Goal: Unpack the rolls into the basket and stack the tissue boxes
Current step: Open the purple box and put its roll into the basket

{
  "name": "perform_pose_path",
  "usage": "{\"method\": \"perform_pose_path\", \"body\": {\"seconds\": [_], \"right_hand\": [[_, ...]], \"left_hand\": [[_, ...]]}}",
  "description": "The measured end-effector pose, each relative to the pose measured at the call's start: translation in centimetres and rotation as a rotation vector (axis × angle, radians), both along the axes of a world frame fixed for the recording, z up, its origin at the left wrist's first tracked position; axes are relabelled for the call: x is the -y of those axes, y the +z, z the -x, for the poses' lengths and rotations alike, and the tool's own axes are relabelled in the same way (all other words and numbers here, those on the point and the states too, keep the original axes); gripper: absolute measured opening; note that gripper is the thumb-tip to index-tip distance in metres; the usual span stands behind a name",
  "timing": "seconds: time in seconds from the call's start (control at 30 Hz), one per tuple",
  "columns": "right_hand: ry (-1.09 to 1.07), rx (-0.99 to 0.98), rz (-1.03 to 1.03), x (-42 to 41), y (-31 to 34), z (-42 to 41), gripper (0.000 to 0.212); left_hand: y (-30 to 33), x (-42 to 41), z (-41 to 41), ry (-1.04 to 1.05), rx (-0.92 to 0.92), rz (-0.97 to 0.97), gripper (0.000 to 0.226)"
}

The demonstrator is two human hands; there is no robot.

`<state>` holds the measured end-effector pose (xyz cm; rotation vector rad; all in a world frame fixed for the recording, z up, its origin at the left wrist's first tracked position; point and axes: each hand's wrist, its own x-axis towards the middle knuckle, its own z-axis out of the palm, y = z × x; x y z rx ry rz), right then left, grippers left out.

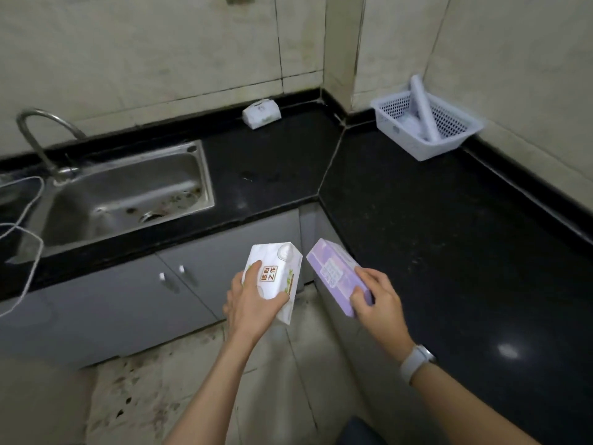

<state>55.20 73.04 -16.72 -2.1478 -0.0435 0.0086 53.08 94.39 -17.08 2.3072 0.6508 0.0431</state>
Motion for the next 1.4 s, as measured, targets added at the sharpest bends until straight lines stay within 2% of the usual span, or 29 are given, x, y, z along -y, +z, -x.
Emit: {"method": "perform_pose_path", "body": {"seconds": [0.2, 0.4, 0.57, 0.9, 1.13, 1.23, 1.3, 1.4], "right_hand": [[-0.049, 0.041, 0.026, -3.2, -0.2, -13.1, 0.039], [-0.056, 0.015, 0.123, -4.8, -1.7, -28.5, 0.042], [-0.024, -0.034, 0.212, -5.7, -2.4, -38.3, 0.043], [0.077, -0.14, 0.316, -8.8, -4.7, -47.6, 0.062], [0.036, -0.181, 0.476, -10.6, -5.0, -52.0, 0.057], [0.002, -0.206, 0.403, -10.7, -5.3, -53.2, 0.056], [-0.072, -0.22, 0.259, -10.3, -5.2, -53.7, 0.051], [-0.234, -0.126, 0.066, -9.3, -4.6, -54.3, 0.04]], "left_hand": [[-0.6, -2.5, -13.4, -0.058, 0.003, 0.007, 0.08], [-1.1, -4.1, -28.6, -0.089, -0.037, -0.056, 0.081], [-1.3, -5.2, -38.5, -0.147, -0.077, -0.063, 0.082], [-3.3, -9.5, -51.7, -0.212, -0.157, -0.086, 0.083], [-5.1, -9.9, -57.2, -0.329, -0.179, -0.108, 0.088], [-5.9, -9.2, -58.0, -0.386, -0.148, -0.218, 0.086], [-6.1, -8.6, -58.2, -0.419, -0.14, -0.299, 0.084], [-6.2, -8.1, -58.6, -0.464, -0.155, -0.335, 0.087]]}}
